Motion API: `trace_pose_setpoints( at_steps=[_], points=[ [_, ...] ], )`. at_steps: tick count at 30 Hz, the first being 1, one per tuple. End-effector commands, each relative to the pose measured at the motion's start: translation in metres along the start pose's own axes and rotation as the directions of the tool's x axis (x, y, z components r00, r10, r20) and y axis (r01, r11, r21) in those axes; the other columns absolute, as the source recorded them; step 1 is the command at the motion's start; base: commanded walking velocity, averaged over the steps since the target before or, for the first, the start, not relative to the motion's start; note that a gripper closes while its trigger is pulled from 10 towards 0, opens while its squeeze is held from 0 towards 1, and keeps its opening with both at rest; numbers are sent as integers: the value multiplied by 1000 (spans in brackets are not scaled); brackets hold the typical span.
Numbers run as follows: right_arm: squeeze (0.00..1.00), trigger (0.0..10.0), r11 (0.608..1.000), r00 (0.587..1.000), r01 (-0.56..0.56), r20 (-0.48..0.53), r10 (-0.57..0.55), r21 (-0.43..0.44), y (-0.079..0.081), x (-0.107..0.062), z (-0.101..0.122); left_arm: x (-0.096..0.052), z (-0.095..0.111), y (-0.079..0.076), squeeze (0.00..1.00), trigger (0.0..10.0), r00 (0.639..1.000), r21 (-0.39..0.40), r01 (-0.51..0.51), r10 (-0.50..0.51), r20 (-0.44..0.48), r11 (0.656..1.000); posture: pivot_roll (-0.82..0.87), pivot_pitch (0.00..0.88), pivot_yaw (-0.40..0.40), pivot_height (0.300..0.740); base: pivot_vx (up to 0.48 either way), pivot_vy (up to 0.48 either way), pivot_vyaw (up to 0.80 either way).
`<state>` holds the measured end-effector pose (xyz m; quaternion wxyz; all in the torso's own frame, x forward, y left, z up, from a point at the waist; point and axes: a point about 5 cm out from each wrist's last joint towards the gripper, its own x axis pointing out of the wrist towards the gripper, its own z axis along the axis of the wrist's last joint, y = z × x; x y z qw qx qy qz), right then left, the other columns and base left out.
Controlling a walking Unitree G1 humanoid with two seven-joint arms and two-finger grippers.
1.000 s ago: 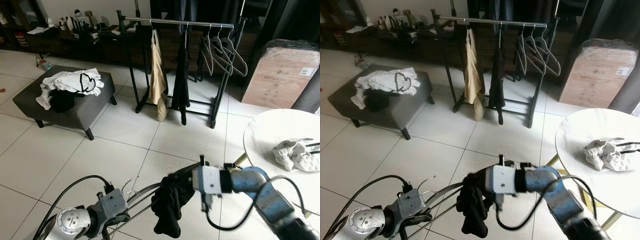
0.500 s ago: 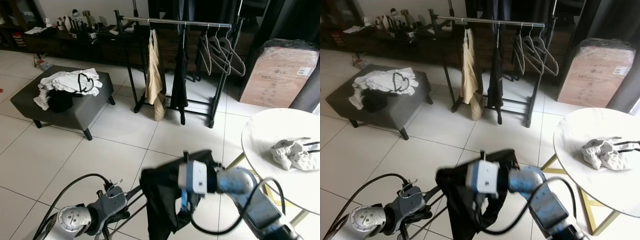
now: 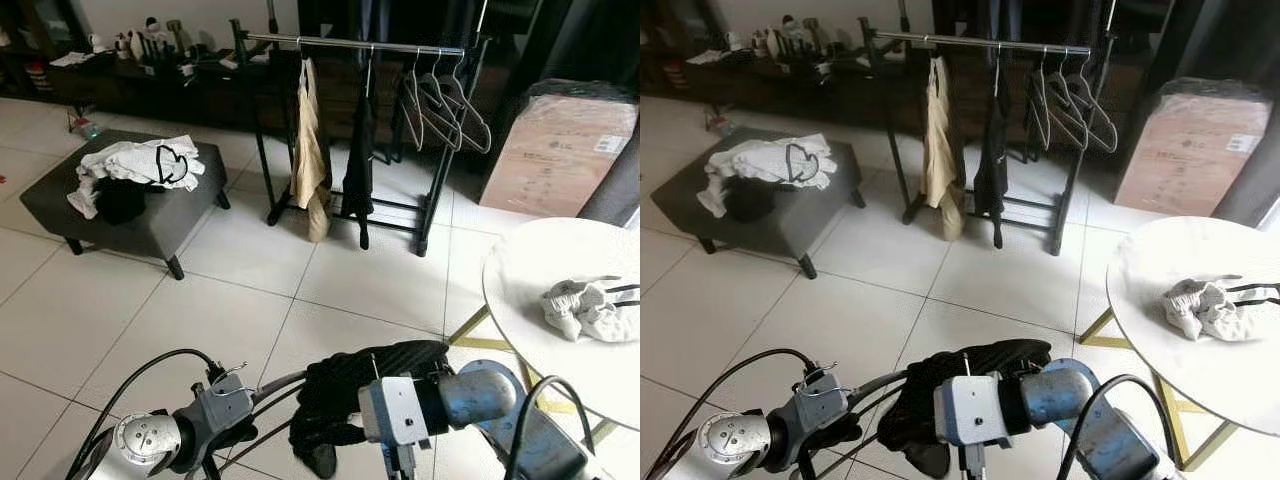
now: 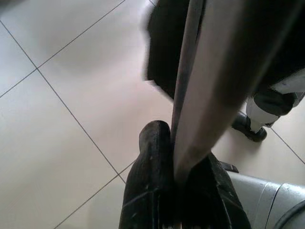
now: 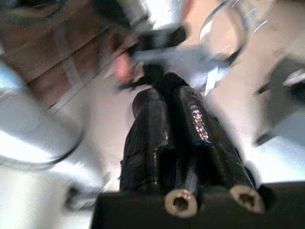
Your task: Hang hanger
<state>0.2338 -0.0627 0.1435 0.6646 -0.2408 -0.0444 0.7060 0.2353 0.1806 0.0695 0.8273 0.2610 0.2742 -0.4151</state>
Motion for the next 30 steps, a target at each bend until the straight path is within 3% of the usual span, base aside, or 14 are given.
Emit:
trace_pose_setpoints(
  at_steps=[1,5,7,10,14,16,20,23,25,26,30],
  points=[
    [0,0,996,997,39,66,-33,-84,-5,14,15,0,0,-1,0,10000,1000,12,-3,3,-13,1000,-27,148,19,740,0,0,0],
    [0,0,977,977,184,134,-169,-111,-25,18,30,1,0,-1,0,10000,1000,9,-6,6,-15,1000,-27,147,16,740,0,0,0],
    [0,0,978,975,181,146,-165,-103,-26,18,33,1,0,-1,0,10000,1000,8,-6,6,-16,1000,-26,147,15,740,0,0,0],
    [0,0,990,982,116,160,-102,-85,-18,20,35,1,0,-1,0,10000,1000,5,-7,7,-17,1000,-28,145,13,740,0,0,0],
    [0,0,993,989,-108,94,112,-53,12,25,27,2,0,-1,0,10000,1000,2,-9,9,-19,1000,-25,143,13,740,0,0,0],
    [0,0,989,985,-145,85,147,-38,17,25,25,2,0,-1,0,10000,1000,2,-9,10,-19,1000,-25,143,13,740,0,0,0],
    [0,0,992,985,-116,120,122,-56,17,33,32,3,0,-1,0,10000,1000,0,-12,12,-18,1000,-28,139,13,740,0,0,0],
    [0,0,993,989,-1,145,19,-120,7,42,37,3,0,-1,0,10000,1000,2,-12,12,-19,1000,-27,138,13,740,0,0,0],
    [0,0,991,988,60,149,-42,-118,0,45,39,3,0,-1,0,10000,1000,3,-13,13,-19,1000,-26,136,13,740,0,0,0],
    [0,0,981,982,135,149,-114,-142,-9,47,41,3,0,-1,0,10000,1000,3,-13,13,-19,1000,-26,135,13,740,0,0,0],
    [0,0,979,972,168,188,-145,-113,-15,48,47,3,0,-1,0,10000,1000,3,-16,16,-20,1000,-23,126,11,740,0,0,0]
  ],
)
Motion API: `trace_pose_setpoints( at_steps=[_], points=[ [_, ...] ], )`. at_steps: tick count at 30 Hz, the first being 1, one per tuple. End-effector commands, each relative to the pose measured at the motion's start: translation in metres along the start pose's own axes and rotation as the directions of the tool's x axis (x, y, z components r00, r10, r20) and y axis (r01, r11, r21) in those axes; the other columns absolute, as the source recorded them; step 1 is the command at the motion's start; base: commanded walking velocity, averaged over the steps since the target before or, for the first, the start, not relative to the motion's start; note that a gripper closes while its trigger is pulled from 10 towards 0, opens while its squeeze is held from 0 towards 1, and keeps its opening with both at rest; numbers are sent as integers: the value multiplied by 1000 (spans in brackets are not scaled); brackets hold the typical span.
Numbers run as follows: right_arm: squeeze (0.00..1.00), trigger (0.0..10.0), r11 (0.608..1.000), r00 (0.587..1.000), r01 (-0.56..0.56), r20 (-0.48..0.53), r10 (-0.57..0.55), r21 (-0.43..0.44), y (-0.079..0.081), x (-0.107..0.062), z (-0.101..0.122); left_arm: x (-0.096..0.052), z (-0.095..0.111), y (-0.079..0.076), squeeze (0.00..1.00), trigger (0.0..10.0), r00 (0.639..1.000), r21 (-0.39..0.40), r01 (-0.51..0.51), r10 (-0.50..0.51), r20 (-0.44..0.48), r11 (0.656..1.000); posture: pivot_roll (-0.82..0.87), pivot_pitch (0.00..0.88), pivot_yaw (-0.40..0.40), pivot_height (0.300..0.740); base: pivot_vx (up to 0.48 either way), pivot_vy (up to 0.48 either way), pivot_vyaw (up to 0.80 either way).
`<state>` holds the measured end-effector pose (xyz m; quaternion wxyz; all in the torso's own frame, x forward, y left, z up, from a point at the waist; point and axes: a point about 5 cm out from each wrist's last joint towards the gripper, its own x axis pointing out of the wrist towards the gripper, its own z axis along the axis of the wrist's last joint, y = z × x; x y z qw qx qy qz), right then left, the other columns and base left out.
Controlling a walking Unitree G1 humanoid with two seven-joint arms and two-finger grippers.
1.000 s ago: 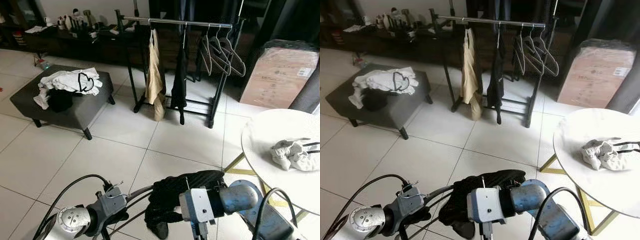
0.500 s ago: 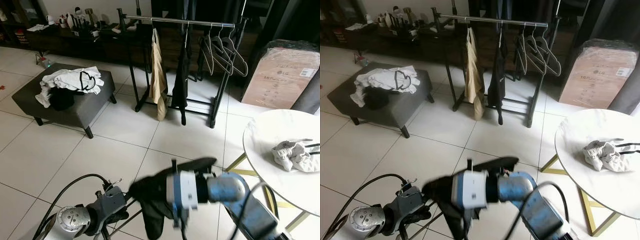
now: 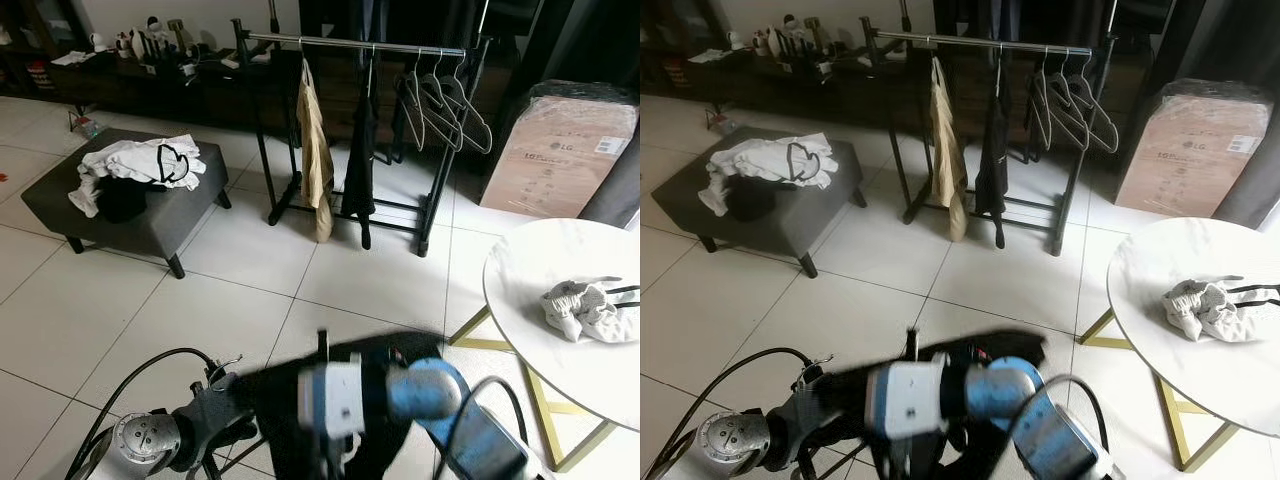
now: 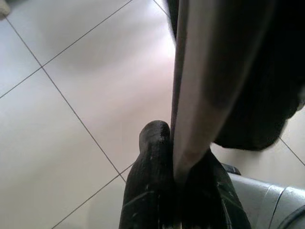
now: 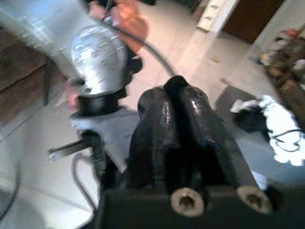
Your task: Hang hanger
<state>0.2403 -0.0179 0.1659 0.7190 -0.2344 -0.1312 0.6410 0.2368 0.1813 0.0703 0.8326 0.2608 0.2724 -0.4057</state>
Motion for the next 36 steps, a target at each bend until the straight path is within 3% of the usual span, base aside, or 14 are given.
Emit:
trace_pose_setpoints(
  at_steps=[1,3,4,6,15,16,17,18,23,26,33,34,35,36],
  points=[
    [0,0,998,994,-54,92,56,-25,6,12,17,3,-1,-3,0,10000,1000,9,5,-5,-22,1000,-22,125,11,740,0,0,0],
    [0,0,997,994,-78,79,80,-26,10,12,15,3,0,-4,0,10000,1000,9,4,-4,-21,1000,-21,122,10,740,0,0,0],
    [0,9373,995,994,-91,61,93,-28,12,12,12,3,0,-4,0,10000,1000,9,2,-2,-19,1000,-21,122,10,740,0,0,0],
    [0,10000,995,994,-96,51,98,-30,14,12,11,3,0,-3,0,10000,1000,9,0,0,-18,1000,-23,117,9,740,0,0,0],
    [0,10000,996,992,-89,82,91,-30,12,21,19,3,8,1,0,10000,999,-7,-30,30,16,1000,-23,119,8,740,0,0,0],
    [749,10000,996,992,-87,86,89,-29,12,21,19,4,8,1,0,10000,999,-7,-30,30,18,1000,-22,121,7,740,0,0,0],
    [749,10000,997,993,-80,89,81,-21,11,22,20,4,8,1,0,10000,999,-6,-30,30,18,1000,-23,122,7,740,0,0,0],
    [1000,10000,997,993,-71,96,71,-7,10,23,21,4,8,1,0,10000,999,-5,-29,29,20,1000,-24,122,7,740,0,0,0],
    [1000,10000,998,994,-62,89,64,-26,9,25,22,4,9,1,0,10000,999,-6,-26,26,24,1000,-24,126,6,740,0,0,0],
    [1000,10000,998,1000,-8,28,10,-65,2,25,14,3,9,-1,0,10000,1000,-3,-18,18,25,1000,-27,130,7,740,0,0,0],
    [1000,10000,999,999,11,35,-9,-48,-3,21,15,4,10,0,0,10000,999,3,-23,23,29,1000,-31,131,7,740,0,0,0],
    [722,10000,998,1000,16,18,-15,-53,-4,19,12,4,10,0,0,10000,999,5,-23,23,29,1000,-31,130,7,740,0,0,0],
    [0,10000,998,1000,24,-12,-25,-66,-5,16,6,4,10,0,0,10000,999,7,-23,23,29,1000,-29,132,8,740,0,0,0],
    [0,10000,997,999,28,-35,-31,-78,-6,13,2,3,10,0,0,10000,999,9,-22,22,29,1000,-29,132,8,740,0,0,0]
  ],
)
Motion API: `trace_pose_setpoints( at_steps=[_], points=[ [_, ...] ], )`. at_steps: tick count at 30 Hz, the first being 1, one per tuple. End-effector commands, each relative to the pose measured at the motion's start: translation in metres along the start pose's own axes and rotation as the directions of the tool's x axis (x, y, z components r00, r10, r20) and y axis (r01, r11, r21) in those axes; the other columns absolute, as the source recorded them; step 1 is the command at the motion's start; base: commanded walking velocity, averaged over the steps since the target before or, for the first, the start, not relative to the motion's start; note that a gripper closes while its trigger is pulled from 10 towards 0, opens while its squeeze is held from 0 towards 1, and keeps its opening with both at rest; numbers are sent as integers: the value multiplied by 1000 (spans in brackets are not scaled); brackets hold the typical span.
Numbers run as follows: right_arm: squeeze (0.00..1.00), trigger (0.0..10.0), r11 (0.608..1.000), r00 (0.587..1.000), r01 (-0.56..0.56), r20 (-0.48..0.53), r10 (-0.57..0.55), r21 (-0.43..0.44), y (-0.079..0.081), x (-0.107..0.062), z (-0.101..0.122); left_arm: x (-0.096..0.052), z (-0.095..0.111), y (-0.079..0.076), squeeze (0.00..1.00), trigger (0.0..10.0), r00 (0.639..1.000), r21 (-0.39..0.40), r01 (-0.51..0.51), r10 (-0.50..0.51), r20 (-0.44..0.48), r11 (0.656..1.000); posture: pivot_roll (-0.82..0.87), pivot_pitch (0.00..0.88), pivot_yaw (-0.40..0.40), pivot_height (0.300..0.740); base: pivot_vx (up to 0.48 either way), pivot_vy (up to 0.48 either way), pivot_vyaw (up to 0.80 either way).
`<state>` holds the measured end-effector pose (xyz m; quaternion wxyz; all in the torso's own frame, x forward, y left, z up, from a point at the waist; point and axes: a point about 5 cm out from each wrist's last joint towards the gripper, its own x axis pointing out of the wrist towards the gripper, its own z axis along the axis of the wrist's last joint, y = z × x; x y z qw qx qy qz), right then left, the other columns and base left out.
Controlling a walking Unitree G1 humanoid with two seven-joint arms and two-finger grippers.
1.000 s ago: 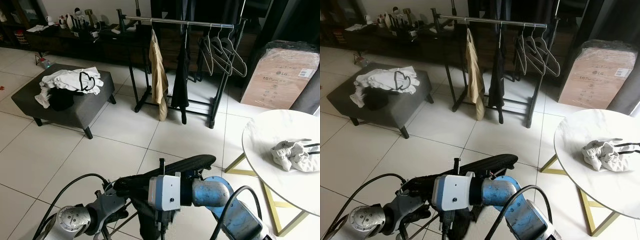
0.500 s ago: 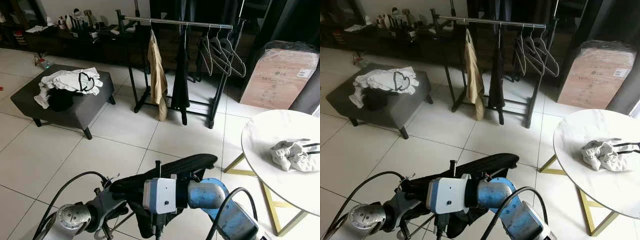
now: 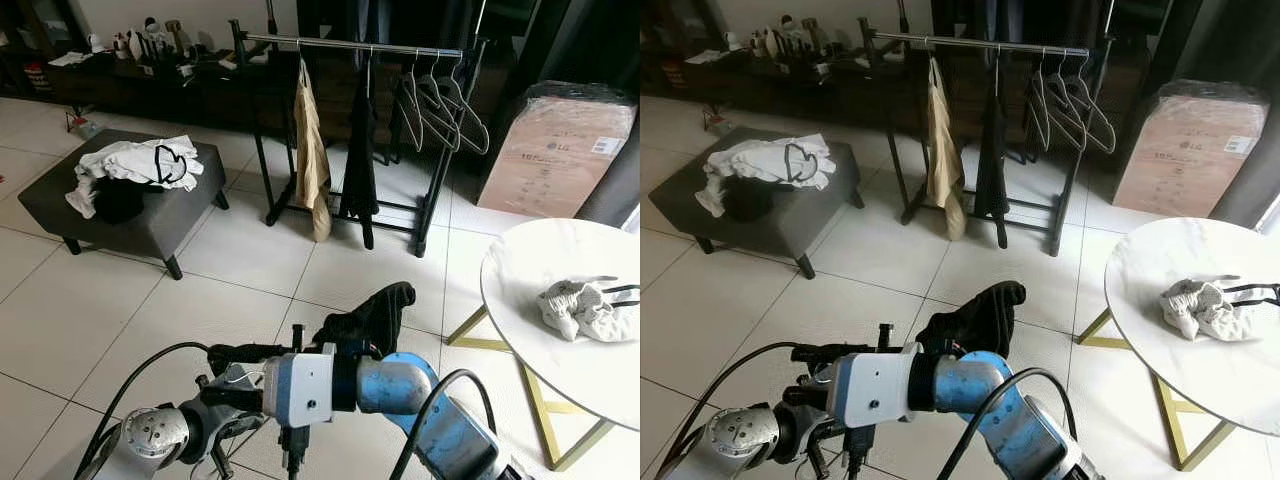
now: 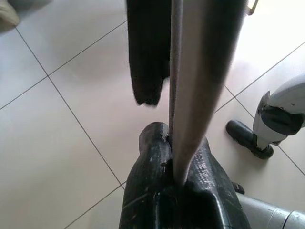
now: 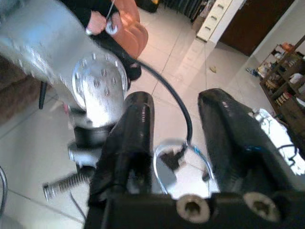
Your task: Hang hanger
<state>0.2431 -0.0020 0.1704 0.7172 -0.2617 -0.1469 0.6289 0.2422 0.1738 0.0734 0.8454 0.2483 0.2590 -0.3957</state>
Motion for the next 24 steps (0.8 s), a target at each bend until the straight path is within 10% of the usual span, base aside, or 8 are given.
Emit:
trace_pose_setpoints(
  at_steps=[1,24],
  points=[
    [0,10000,999,999,22,-47,-23,-29,-4,-5,-8,-2,1,-1,0,10000,1000,32,7,-7,-4,999,-29,132,8,740,0,0,0],
    [0,10000,967,923,-42,-380,-59,-252,-24,-59,-66,-24,-4,-8,0,10000,964,142,264,-258,-57,954,-35,129,17,740,0,0,0]
  ],
)
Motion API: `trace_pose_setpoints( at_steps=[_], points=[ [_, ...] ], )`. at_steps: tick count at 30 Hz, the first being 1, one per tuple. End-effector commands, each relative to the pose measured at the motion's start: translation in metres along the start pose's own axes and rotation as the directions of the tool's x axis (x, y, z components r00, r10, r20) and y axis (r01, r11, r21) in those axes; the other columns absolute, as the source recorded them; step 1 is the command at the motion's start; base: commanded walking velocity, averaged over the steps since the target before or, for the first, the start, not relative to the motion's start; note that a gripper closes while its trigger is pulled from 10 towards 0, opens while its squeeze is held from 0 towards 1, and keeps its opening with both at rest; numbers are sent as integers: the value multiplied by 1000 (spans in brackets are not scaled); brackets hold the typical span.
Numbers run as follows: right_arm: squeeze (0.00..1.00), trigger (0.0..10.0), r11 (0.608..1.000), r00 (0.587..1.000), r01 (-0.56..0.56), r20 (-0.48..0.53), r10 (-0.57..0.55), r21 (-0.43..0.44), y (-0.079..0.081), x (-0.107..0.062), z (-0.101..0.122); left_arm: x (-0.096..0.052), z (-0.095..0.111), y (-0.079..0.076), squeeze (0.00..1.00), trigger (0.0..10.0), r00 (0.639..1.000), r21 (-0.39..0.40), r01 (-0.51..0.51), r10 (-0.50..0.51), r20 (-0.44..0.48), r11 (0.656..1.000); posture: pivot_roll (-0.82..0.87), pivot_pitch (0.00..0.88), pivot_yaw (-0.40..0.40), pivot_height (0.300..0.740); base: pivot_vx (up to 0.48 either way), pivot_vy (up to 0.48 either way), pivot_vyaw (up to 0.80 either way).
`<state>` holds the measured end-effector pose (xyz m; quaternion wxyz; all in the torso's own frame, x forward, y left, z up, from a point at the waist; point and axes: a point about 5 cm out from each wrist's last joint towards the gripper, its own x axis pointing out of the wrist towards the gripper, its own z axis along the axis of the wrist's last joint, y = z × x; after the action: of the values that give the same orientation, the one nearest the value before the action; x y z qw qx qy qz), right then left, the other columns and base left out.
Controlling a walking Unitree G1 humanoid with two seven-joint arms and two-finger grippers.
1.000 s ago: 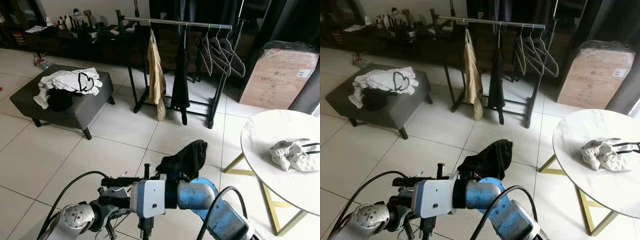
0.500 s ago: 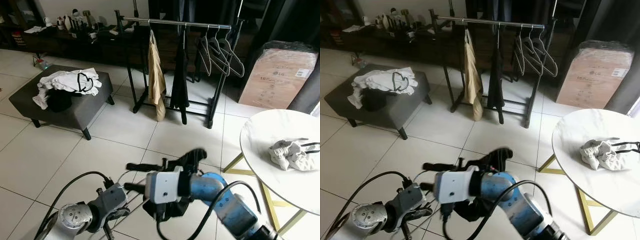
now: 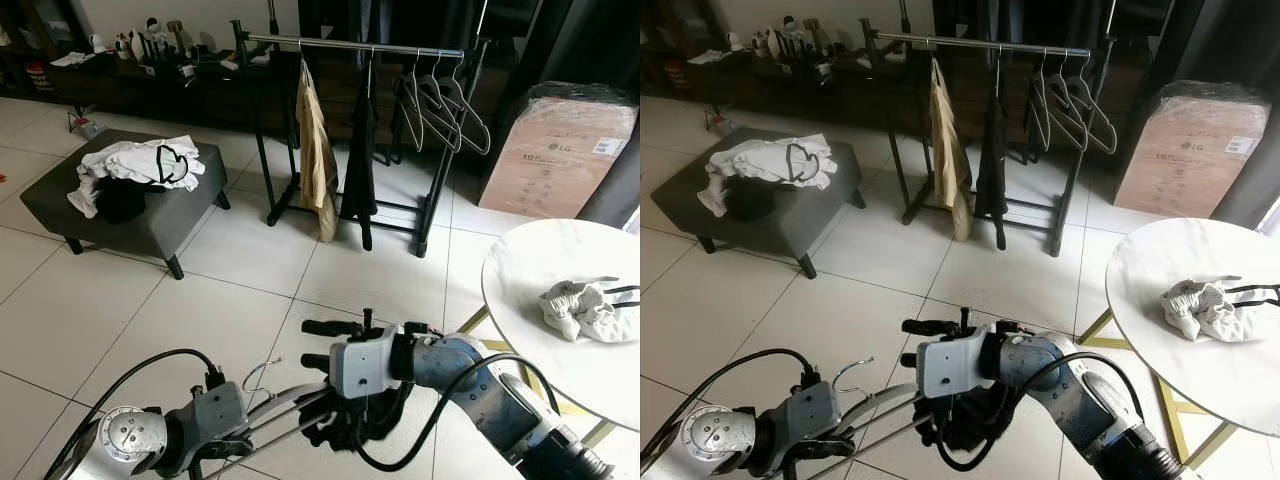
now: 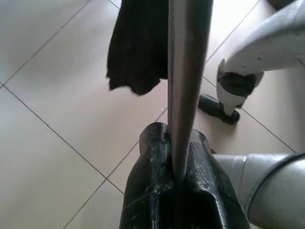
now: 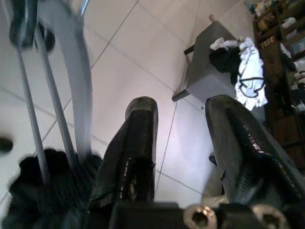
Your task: Hang hanger
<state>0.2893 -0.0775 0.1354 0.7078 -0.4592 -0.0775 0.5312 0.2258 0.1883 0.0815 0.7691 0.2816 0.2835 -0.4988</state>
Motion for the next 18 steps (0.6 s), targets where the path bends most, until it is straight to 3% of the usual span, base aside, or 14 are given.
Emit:
trace_pose_setpoints(
  at_steps=[1,18],
  points=[
    [0,10000,999,1000,-29,3,29,-44,0,0,0,-1,3,-5,0,10000,999,29,41,-42,16,999,-35,127,16,740,0,0,0],
    [0,10000,960,961,-230,-194,198,-159,13,-16,-38,-2,5,-10,0,10000,997,47,76,-76,8,996,-31,135,12,740,0,0,0]
  ],
)
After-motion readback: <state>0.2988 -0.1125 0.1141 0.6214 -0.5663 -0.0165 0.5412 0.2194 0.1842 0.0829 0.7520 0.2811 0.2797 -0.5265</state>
